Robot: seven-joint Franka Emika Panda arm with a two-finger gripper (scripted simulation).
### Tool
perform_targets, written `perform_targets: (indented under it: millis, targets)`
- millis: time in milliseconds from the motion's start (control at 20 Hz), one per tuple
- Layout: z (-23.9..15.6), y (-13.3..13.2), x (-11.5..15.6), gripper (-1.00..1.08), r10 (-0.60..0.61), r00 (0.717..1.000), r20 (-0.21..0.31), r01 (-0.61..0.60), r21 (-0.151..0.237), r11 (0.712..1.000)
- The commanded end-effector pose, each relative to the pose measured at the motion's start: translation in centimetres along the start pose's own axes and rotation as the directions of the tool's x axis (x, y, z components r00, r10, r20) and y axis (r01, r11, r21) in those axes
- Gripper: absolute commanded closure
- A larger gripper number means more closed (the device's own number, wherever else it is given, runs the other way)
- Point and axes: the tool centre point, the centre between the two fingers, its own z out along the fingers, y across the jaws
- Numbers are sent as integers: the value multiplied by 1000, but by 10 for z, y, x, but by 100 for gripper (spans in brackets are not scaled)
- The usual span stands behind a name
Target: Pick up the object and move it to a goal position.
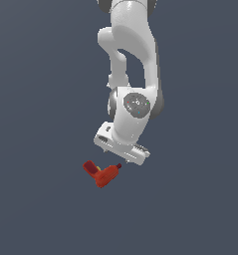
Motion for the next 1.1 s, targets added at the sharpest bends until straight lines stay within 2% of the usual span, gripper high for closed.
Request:
perform_targets:
  millis: [0, 300, 650, 1050]
  targets:
    - [8, -1, 4, -100, 48, 999, -5, -48, -34, 998]
    - [26, -5, 12, -100, 154, 987, -35, -158, -114, 981]
    - [44, -11, 21, -100, 265, 958, -105, -282, -198, 939]
    - [57, -18, 28, -100, 345, 918, -194, -387, -253, 887]
